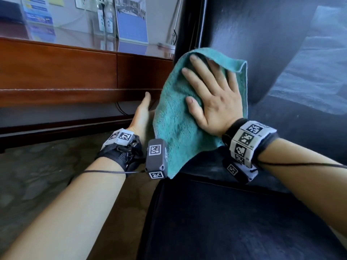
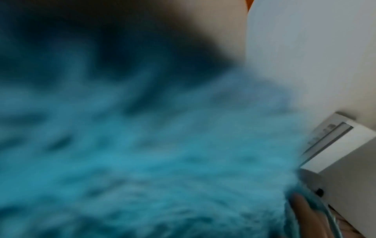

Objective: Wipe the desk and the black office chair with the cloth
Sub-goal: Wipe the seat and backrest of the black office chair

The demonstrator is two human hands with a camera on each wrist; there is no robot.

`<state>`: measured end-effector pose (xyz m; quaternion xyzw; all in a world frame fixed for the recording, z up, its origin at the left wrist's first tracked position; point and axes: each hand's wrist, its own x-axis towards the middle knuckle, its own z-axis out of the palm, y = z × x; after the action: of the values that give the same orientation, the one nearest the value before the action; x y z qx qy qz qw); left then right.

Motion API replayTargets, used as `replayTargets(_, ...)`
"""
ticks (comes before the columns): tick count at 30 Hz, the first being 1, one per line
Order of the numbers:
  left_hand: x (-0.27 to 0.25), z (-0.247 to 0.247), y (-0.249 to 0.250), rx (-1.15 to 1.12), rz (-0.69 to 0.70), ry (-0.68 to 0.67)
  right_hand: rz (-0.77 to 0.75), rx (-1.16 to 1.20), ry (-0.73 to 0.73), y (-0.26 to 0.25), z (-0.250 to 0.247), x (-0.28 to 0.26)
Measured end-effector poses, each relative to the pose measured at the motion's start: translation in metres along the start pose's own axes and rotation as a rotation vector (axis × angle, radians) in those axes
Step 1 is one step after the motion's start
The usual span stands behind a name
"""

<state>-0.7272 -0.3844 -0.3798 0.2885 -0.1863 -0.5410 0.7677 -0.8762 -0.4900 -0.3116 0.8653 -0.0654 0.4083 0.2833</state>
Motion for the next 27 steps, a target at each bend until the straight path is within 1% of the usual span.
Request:
replayTargets(2, -0.002, -0.009, -0.002, -0.031, -0.042, -0.015, -0.026, 0.030, 0.016, -0.012, 0.006, -0.016)
replayTargets(3, -0.004, -0.013, -0.005, -0.048, -0.058, -0.027, -0.062, 0.050, 0.010, -0.019, 0.009, -0.025)
replayTargets(6, -0.011, -0.021, -0.012, -0.016, -0.083, -0.027, -0.278, 0.056, -0.075, -0.037, 0.025, -0.052)
replayTargets(10, -0.018, -0.027, -0.016, 0.055, -0.100, -0.018, -0.533, -0.029, -0.329, -0.052, 0.056, -0.087)
replayTargets(12, -0.017, -0.029, -0.014, 0.099, -0.101, 0.030, -0.624, -0.057, -0.407, -0.057, 0.068, -0.090)
replayTargets(14, -0.015, -0.028, -0.013, 0.149, -0.091, 0.064, -0.738, -0.080, -0.562, -0.059, 0.075, -0.093)
replayTargets(15, -0.013, -0.027, -0.013, 0.159, -0.091, 0.069, -0.795, -0.095, -0.616, -0.059, 0.081, -0.098)
replayTargets(16, -0.011, -0.026, -0.015, 0.170, -0.090, 0.071, -0.832, -0.100, -0.688, -0.055, 0.089, -0.106)
replayTargets(17, -0.010, -0.024, -0.016, 0.191, -0.084, 0.073, -0.837, -0.111, -0.739, -0.054, 0.095, -0.114)
replayTargets(19, -0.007, -0.017, -0.015, 0.235, -0.071, 0.090, -0.843, -0.229, -0.784, -0.058, 0.094, -0.108)
replayTargets(20, -0.006, -0.014, -0.015, 0.246, -0.073, 0.110, -0.899, -0.258, -0.850, -0.057, 0.092, -0.102)
replayTargets(21, -0.007, -0.010, -0.015, 0.258, -0.078, 0.128, -0.959, -0.253, -0.846, -0.055, 0.089, -0.098)
replayTargets(23, -0.009, -0.006, -0.016, 0.283, -0.084, 0.142, -0.910, -0.160, -0.826, -0.046, 0.069, -0.087)
replayTargets(25, -0.010, -0.006, -0.016, 0.266, -0.092, 0.119, -0.802, -0.097, -0.704, -0.031, 0.054, -0.080)
replayTargets(27, -0.012, -0.008, -0.016, 0.223, -0.109, 0.095, -0.726, -0.144, -0.612, -0.011, 0.046, -0.082)
